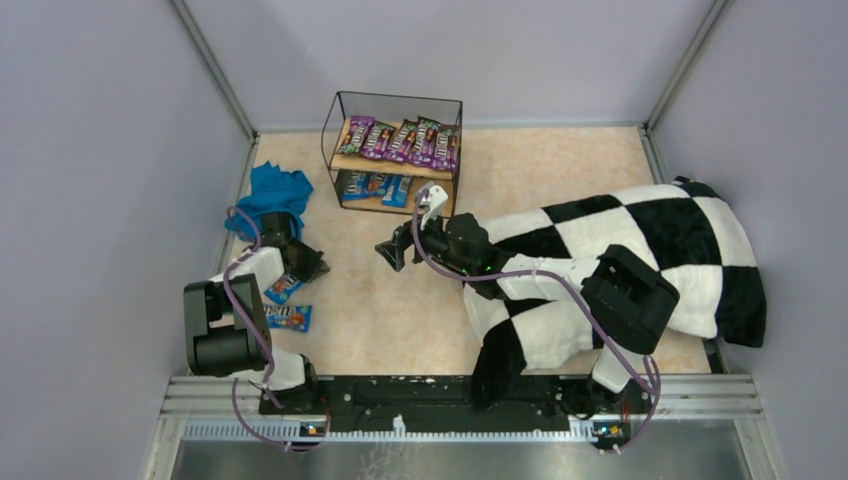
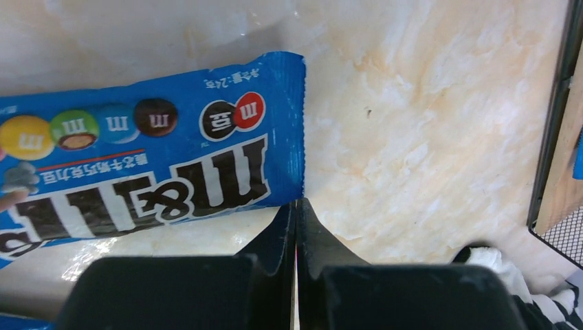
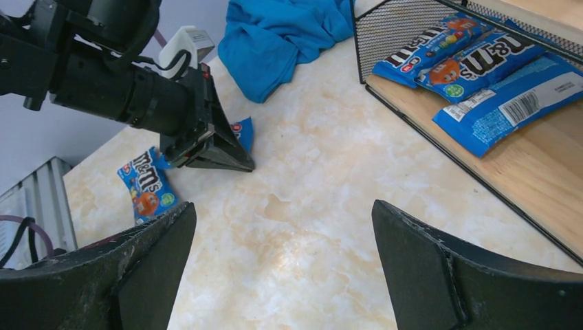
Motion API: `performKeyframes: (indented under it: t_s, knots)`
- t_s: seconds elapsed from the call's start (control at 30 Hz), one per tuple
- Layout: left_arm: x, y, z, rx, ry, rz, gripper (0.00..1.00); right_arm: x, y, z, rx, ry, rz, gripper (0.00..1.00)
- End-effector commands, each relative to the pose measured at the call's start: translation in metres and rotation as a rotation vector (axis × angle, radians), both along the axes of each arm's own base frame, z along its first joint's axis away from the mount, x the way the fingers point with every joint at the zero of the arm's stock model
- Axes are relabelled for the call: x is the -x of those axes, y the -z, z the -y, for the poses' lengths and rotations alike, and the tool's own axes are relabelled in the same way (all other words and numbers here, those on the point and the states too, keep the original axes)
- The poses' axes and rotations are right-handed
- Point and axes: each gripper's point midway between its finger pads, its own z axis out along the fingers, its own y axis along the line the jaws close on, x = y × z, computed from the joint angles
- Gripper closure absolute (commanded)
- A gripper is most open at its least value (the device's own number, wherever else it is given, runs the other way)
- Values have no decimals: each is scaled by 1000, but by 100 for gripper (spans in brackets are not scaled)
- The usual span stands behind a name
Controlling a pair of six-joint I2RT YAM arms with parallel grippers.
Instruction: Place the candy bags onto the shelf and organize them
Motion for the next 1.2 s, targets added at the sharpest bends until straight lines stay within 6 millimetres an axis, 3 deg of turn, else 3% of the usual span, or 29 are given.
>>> performKeyframes:
  t_s: [0.0,0.2,0.3,0.37,0.53,0.9,1.17]
  knots:
    - [25,27,8,8,59,-79,100,-9,-36,6,-33,36,79,1]
    - [30,15,15,14,126,-32,98,-8,-36,8,-29,36,83,1]
    - [27,-1,7,-41,125,13,54,-7,-35,7,-35,32,79,1]
    - [26,-7,-3,-83,86,24,43,-7,-35,6,-40,29,78,1]
    - [25,-13,-17,-108,-37,44,35,-8,-33,7,-30,35,76,1]
    - [25,-3,-34,-66,-350,-85,42,-13,-38,12,-23,70,107,1]
    - [8,-6,-40,-50,-430,-69,37,-14,-37,13,-18,74,106,1]
